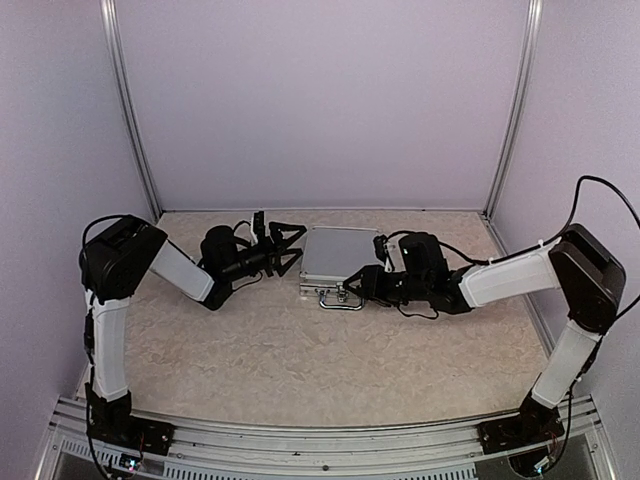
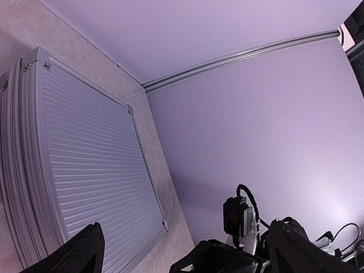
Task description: Pack up texas hold em set
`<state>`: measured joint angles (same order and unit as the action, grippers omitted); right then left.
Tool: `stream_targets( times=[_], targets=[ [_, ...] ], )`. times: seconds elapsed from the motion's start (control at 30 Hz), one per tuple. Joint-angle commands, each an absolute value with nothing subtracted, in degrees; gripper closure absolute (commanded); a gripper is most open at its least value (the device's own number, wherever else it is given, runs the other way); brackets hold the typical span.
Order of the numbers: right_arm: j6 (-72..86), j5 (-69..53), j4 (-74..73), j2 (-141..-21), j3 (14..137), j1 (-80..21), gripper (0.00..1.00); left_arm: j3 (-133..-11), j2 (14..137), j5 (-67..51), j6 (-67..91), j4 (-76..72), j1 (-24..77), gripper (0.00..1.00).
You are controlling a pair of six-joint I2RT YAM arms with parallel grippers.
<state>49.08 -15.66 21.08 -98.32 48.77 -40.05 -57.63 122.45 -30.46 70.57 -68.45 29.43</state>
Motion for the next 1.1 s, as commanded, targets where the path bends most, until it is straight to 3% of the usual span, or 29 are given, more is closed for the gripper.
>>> stream_targets(
  times=[0.0, 0.23, 1.07],
  targets=[
    [44.9, -13.1, 18.7, -102.4, 52.0, -40.9, 0.51, -55.1, 118.9, -27.5, 68.4, -62.8, 30.5, 0.01],
    [43.6, -12.8, 17.5, -106.4, 54.6, -41.1, 0.47, -54.7, 115.9, -23.3, 64.9, -47.0, 31.8, 0.01],
    [41.7, -11.8, 14.4, -109.7, 60.3, -41.1, 0.41, -52.7, 114.4, -26.2, 66.6, -43.8, 34.3, 0.01]
  ],
)
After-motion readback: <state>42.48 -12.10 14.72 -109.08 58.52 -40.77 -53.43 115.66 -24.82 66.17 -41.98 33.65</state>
